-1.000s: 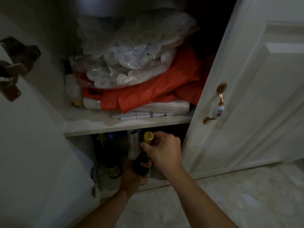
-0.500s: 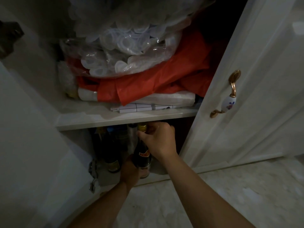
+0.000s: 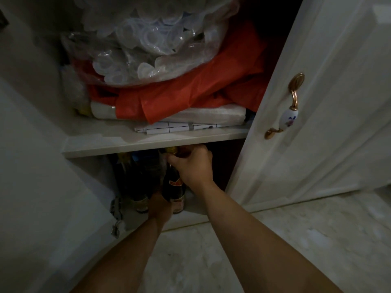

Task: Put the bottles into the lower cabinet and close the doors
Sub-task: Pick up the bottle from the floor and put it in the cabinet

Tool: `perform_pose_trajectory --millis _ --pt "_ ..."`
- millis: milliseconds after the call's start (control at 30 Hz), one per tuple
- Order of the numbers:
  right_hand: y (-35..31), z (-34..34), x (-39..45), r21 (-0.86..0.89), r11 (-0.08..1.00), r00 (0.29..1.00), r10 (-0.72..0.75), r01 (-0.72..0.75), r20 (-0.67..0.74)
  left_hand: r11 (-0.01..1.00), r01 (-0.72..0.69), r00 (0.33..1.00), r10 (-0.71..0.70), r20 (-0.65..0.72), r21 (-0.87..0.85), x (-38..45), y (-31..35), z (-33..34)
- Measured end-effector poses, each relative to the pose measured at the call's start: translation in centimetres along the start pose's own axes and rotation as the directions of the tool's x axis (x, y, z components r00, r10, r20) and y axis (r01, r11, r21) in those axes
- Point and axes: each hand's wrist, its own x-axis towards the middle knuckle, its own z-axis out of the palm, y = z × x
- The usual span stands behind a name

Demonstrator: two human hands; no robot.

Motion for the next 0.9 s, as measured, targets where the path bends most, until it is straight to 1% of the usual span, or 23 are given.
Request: perform_pose_trajectory --millis 67,100,167,233,300,400,433,467,500,533,567,633,667,700,733,767,800,833,867,900 --pt "0.1 0.1 -0.3 0.020 1.000 1.000 -0.006 0.006 -0.007 1.000 0.015 0.999 -0.015 0.035 -0.010 -0.4 0.6 0.1" --pt "0.0 0.1 -0.5 0.022 1.000 1.000 -0.011 0.011 -0.007 0.999 0.026 0.998 -0.024 0.051 -0.042 -0.8 1.0 0.1" --pt "0.2 0.0 -0.8 0.019 1.000 1.000 -0.014 0.014 0.005 0.996 0.040 0.998 -0.037 0.051 -0.077 -1.3 1.2 0.1" --pt "0.4 -0.3 -0.9 -0.004 1.000 1.000 -0.002 0.002 0.029 0.998 0.043 0.998 -0.041 0.048 -0.046 -1.7 1.7 0.1" --pt "0.3 -0.7 -1.3 -0.074 0.997 0.998 0.000 0.004 0.056 0.998 0.059 0.995 -0.058 0.076 -0.008 -1.9 2.0 0.1" --pt "0.3 -1.6 -2.2 -0.244 0.970 0.996 0.002 0.020 0.091 0.995 0.079 0.984 -0.088 0.155 0.060 -2.2 2.9 -0.3" --pt "0.2 -1.9 -2.6 -0.295 0.955 0.996 0.015 0.013 0.092 0.993 0.099 0.978 -0.108 0.181 0.059 -2.3 3.2 -0.8" --pt "0.2 -2.3 -2.9 -0.352 0.936 0.995 0.030 0.006 0.096 0.991 0.136 0.971 -0.136 0.199 0.014 -2.3 3.5 -1.2" --pt "0.1 -2.7 -3.3 -0.414 0.910 0.992 0.053 -0.001 0.114 0.974 0.202 0.962 -0.177 0.209 -0.105 -2.4 3.8 -1.6" --pt "-0.1 -3.1 -3.6 -0.480 0.877 0.986 0.093 -0.014 0.141 0.952 0.237 0.958 -0.196 0.211 -0.194 -3.3 4.9 -2.0" --pt "-0.3 -3.7 -4.0 -0.551 0.834 0.975 0.144 -0.027 0.171 0.933 0.251 0.962 -0.211 0.174 -0.257 -4.3 5.9 -2.3" --pt "-1.3 -4.9 -4.9 -0.699 0.715 0.936 0.257 -0.018 0.239 0.851 0.315 0.949 -0.285 0.133 -0.420 -6.9 8.6 -2.6" --pt "-2.1 -5.6 -5.4 -0.754 0.657 0.915 0.295 0.014 0.273 0.843 0.316 0.946 -0.313 0.080 -0.435 -8.7 10.2 -2.6" --pt "-3.0 -6.3 -5.9 -0.790 0.612 0.893 0.327 0.048 0.308 0.875 0.290 0.947 -0.321 -0.017 -0.388 -11.0 12.1 -2.9" --pt "-4.3 -7.2 -6.5 -0.812 0.578 0.867 0.363 0.078 0.341 0.945 0.240 0.949 -0.277 -0.153 -0.222 -13.0 13.4 -2.7" --pt "-5.7 -8.0 -7.2 -0.825 0.555 0.840 0.395 0.106 0.373 0.981 0.191 0.952 -0.190 -0.239 -0.019 -15.6 15.0 -2.7" --pt "-7.4 -9.1 -7.8 -0.828 0.546 0.816 0.417 0.126 0.400 0.974 0.138 0.958 -0.087 -0.273 0.177 -18.2 16.7 -2.9" --pt "-9.4 -10.4 -8.4 -0.820 0.556 0.800 0.426 0.137 0.423 0.956 0.104 0.968 -0.034 -0.248 0.274 -20.7 18.5 -3.1" --pt "-11.7 -11.8 -9.0 -0.803 0.581 0.790 0.428 0.131 0.439 0.937 0.063 0.981 0.005 -0.195 0.343 -22.8 20.5 -3.4" --pt "-14.4 -13.5 -9.5 -0.781 0.612 0.785 0.421 0.124 0.455 0.922 -0.007 0.986 0.070 -0.149 0.388 -25.1 22.8 -4.0"
